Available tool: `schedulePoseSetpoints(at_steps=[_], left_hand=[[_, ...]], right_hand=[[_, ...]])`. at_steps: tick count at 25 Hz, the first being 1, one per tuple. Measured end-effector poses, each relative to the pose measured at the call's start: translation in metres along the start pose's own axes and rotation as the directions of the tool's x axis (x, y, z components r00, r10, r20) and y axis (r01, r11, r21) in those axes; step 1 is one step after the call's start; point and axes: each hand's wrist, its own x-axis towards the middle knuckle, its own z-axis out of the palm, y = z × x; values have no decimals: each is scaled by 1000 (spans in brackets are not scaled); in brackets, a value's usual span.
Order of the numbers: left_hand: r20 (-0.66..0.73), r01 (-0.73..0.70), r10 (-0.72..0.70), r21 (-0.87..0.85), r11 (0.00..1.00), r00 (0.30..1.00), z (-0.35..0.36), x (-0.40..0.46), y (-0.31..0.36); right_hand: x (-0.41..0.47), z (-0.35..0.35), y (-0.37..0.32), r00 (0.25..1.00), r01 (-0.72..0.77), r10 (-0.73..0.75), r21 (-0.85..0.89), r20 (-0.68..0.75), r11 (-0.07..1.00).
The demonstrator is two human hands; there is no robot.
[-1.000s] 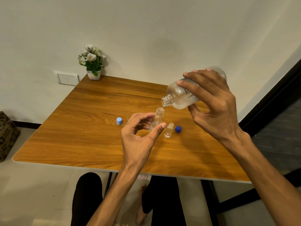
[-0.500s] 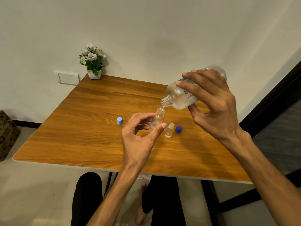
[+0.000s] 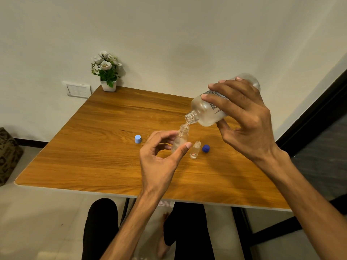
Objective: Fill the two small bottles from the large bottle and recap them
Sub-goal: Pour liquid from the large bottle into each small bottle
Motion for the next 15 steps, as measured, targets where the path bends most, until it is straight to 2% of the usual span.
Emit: schedulePoseSetpoints(at_steps=[15], left_hand=[[-4, 1, -1, 2, 1000, 1000, 0, -1, 3]], right_hand=[[2, -2, -2, 1000, 17, -17, 0, 20, 1000]])
